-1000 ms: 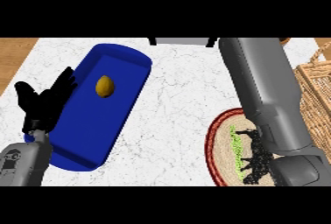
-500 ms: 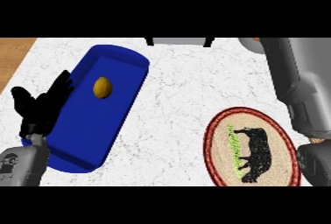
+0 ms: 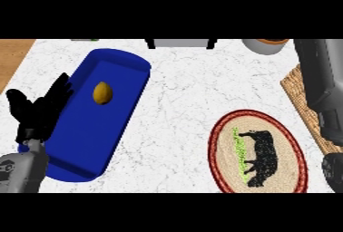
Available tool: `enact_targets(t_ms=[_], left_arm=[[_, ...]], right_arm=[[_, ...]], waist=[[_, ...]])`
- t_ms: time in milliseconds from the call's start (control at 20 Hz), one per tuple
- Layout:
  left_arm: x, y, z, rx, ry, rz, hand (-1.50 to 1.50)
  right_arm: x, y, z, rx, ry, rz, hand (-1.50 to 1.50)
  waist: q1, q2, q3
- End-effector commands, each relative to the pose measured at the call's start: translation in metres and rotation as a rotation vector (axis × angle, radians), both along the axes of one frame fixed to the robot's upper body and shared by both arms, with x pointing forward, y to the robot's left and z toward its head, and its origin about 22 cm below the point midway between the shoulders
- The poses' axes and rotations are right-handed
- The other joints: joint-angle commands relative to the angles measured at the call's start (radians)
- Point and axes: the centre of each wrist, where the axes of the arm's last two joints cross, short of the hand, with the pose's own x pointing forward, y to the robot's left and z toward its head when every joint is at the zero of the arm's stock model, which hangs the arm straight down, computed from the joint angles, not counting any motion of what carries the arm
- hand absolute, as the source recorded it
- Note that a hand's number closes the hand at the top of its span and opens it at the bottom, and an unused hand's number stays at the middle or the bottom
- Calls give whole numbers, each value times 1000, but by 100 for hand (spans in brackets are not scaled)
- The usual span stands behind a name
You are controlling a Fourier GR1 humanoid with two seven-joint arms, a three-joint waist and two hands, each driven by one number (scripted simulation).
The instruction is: Pick the squash from the placemat and place it in the basket
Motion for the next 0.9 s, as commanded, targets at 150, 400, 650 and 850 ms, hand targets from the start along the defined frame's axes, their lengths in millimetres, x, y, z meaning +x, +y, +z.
enact_targets(t_ms=[150,400,650,850], left_arm=[[-12,-4,-9,-8,13,9,0],[-2,13,-5,10,1,11,0],[-8,-5,-2,17,12,12,0],[-4,5,3,6,2,16,0]], right_arm=[[-15,-41,-27,95,-6,-109,150],[-25,-61,-65,118,-76,-124,150],[-49,-96,-76,69,-142,-286,150],[-62,-111,-97,151,-119,-265,-150]], waist=[[-11,-7,1],[-3,1,0],[-16,-4,0],[-11,-2,1]])
